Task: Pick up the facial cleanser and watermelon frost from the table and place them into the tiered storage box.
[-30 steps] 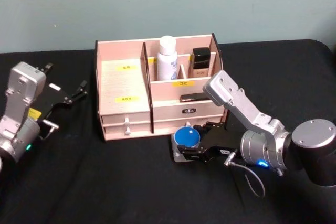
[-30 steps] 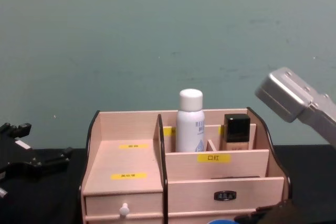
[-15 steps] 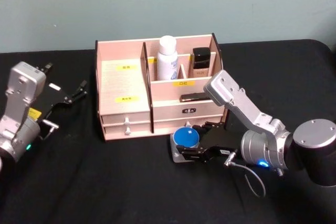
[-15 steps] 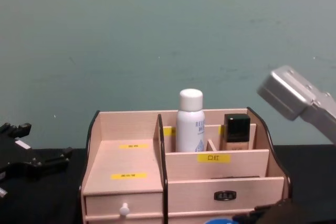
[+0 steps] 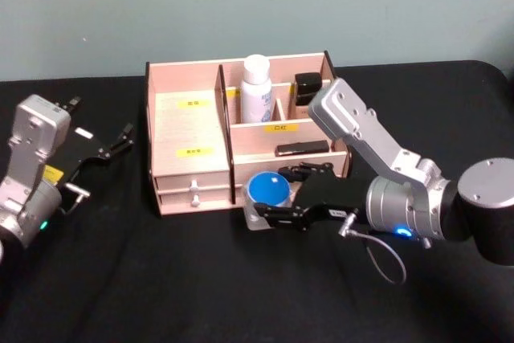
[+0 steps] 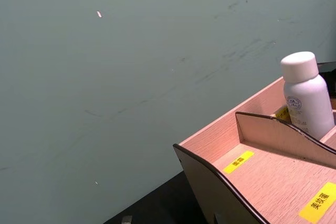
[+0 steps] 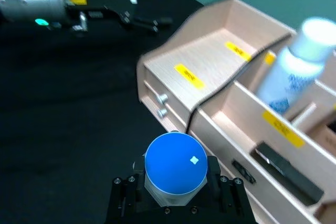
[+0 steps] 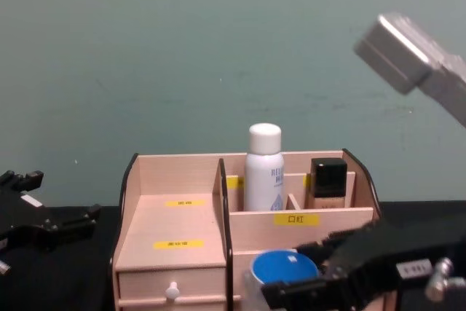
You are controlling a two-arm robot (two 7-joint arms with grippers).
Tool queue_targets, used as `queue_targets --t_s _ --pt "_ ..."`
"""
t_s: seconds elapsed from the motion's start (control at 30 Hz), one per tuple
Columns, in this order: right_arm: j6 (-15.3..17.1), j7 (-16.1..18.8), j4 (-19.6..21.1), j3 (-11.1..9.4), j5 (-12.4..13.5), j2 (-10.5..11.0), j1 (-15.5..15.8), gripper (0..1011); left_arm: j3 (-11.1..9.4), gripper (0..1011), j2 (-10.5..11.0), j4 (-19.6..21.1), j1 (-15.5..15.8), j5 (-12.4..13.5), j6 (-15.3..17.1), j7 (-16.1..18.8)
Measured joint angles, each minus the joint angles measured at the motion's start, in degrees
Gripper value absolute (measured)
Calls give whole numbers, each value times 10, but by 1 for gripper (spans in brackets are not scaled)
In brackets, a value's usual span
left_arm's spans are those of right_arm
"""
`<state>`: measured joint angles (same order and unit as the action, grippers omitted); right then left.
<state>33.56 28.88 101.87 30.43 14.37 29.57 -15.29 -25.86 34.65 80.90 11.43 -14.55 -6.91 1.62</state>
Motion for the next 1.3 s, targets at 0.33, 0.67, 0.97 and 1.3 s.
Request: queue_targets --t_s 0.33,0.67,0.97,1.3 --pt "4 9 9 29 7 -17 -43 712 0 1010 0 0 0 0 0 0" --pt "6 6 -39 62 -2 -58 -95 711 0 1009 0 0 0 0 0 0" --pt "3 0 -98 78 -18 -97 -142 711 0 1010 0 0 0 0 0 0" --pt "-9 -5 -167 81 -36 -131 -182 711 0 1010 0 0 0 0 0 0"
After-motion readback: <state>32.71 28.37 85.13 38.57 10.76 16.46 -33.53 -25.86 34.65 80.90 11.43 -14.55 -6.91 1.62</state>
